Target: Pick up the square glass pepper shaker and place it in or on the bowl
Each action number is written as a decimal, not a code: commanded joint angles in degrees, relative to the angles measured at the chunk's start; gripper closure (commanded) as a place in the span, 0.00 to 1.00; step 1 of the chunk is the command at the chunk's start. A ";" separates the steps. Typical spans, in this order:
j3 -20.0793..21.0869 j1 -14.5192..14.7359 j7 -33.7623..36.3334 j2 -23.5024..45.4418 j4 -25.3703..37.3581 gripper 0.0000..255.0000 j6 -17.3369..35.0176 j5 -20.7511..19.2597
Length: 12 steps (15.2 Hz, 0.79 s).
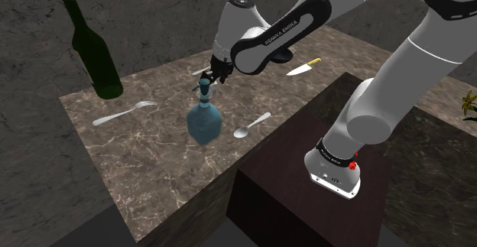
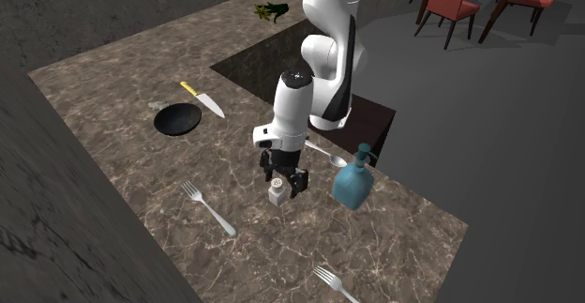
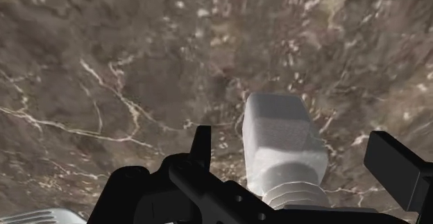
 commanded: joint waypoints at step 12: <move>0.03 -0.05 0.23 0.62 -0.03 1.00 0.66 -0.27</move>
